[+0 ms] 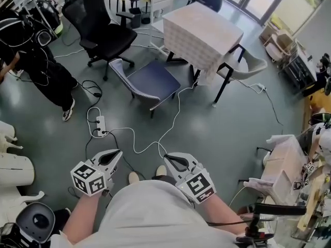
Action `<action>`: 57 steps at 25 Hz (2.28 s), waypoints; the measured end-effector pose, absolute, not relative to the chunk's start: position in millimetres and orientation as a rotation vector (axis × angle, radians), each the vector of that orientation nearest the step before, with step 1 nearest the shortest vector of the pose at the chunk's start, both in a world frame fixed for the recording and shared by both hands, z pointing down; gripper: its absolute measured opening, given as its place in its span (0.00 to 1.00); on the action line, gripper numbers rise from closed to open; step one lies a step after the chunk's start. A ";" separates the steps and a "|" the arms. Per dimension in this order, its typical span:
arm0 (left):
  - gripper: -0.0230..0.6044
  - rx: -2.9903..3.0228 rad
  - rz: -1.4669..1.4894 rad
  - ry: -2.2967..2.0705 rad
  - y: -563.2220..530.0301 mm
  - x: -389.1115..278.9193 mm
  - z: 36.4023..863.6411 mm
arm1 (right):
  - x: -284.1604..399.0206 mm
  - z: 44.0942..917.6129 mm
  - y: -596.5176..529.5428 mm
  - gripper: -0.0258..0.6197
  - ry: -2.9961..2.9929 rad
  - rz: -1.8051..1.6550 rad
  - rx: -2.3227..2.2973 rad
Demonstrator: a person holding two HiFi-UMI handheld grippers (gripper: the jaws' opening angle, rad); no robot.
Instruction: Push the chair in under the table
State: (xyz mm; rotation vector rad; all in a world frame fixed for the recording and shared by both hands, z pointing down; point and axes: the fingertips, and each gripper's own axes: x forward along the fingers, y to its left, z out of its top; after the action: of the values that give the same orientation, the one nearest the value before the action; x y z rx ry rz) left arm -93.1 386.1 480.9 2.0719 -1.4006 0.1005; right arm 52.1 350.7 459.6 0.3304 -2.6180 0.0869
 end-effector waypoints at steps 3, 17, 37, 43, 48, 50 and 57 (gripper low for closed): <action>0.06 1.959 0.141 -1.491 360.1 -94.7 495.6 | 81.7 467.5 321.1 0.06 -2.597 0.113 0.373; 0.34 1.711 0.021 -1.576 216.3 -137.8 521.5 | 120.3 489.3 221.0 0.30 -2.556 0.189 0.497; 0.47 1.149 -0.049 -1.543 0.8 -311.7 688.4 | 28.1 475.9 36.2 0.34 -2.403 0.216 0.744; 0.35 0.919 -0.194 -1.455 -2.0 -306.9 721.8 | 23.8 482.1 3.3 0.34 -2.402 0.243 0.752; 0.22 0.800 -0.251 -1.526 -10.9 -309.5 721.9 | 29.0 491.1 -34.2 0.34 -2.410 0.267 0.704; 0.20 0.769 -0.253 -1.535 -15.6 -310.3 722.9 | 29.2 492.0 -55.6 0.34 -2.422 0.262 0.678; 0.18 0.711 -0.289 -1.554 -40.4 -297.2 723.3 | 29.9 482.3 -134.1 0.34 -2.472 0.223 0.589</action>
State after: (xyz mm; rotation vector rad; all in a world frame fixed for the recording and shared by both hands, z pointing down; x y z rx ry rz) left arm -297.2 -40.4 723.3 0.7110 -1.5536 -0.2887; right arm 29.9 -134.1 482.3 0.5893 -2.4719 0.2233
